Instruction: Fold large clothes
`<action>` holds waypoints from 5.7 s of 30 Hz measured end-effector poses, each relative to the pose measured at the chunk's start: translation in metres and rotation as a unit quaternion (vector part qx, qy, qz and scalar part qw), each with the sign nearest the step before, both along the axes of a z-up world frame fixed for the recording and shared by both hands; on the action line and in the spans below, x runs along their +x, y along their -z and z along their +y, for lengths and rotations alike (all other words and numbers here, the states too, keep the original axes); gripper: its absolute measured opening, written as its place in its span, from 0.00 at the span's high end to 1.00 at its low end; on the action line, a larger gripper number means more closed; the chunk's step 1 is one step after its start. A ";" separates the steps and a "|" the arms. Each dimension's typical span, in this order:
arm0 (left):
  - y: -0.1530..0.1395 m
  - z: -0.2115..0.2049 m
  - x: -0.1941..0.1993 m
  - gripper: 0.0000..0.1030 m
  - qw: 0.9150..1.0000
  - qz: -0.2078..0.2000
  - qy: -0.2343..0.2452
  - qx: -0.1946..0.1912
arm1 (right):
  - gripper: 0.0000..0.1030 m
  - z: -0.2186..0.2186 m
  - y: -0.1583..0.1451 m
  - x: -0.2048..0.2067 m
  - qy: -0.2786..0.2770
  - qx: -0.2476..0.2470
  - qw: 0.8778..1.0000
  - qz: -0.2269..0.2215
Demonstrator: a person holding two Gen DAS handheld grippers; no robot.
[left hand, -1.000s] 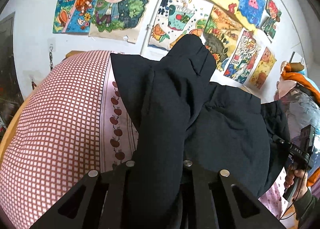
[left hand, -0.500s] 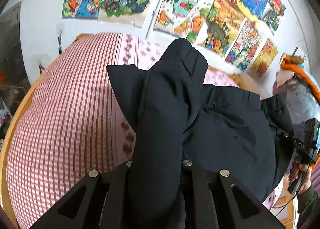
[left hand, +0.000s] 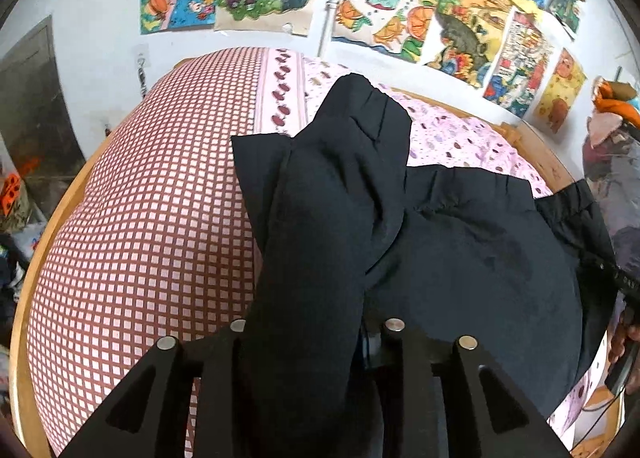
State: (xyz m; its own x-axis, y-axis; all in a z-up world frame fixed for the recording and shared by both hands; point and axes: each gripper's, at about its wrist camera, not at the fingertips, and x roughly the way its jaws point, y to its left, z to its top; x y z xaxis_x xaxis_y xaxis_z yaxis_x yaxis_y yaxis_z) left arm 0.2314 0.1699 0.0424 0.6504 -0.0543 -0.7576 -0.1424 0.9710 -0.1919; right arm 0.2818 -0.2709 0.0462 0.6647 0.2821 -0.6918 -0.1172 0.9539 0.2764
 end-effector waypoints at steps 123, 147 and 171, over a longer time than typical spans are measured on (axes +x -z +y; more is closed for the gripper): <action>-0.021 -0.117 -0.284 0.00 0.956 -0.262 -0.020 0.129 | 0.02 0.093 -0.030 -0.311 0.024 -0.148 0.933 -0.328; 0.005 -0.128 -0.283 0.00 0.955 -0.238 0.002 0.177 | 0.02 0.091 0.002 -0.300 0.011 -0.154 0.955 -0.254; 0.016 -0.128 -0.275 0.00 0.959 -0.205 -0.003 0.197 | 0.02 0.095 0.019 -0.287 0.009 -0.150 0.969 -0.194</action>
State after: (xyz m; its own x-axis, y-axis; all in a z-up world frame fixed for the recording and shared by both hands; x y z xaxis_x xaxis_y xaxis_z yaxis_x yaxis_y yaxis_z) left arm -0.0439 0.0424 0.0263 0.8975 0.1879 -0.3989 -0.1393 0.9791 0.1479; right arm -0.0050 -0.1757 0.0269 0.8943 0.0927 -0.4377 -0.1390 0.9874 -0.0750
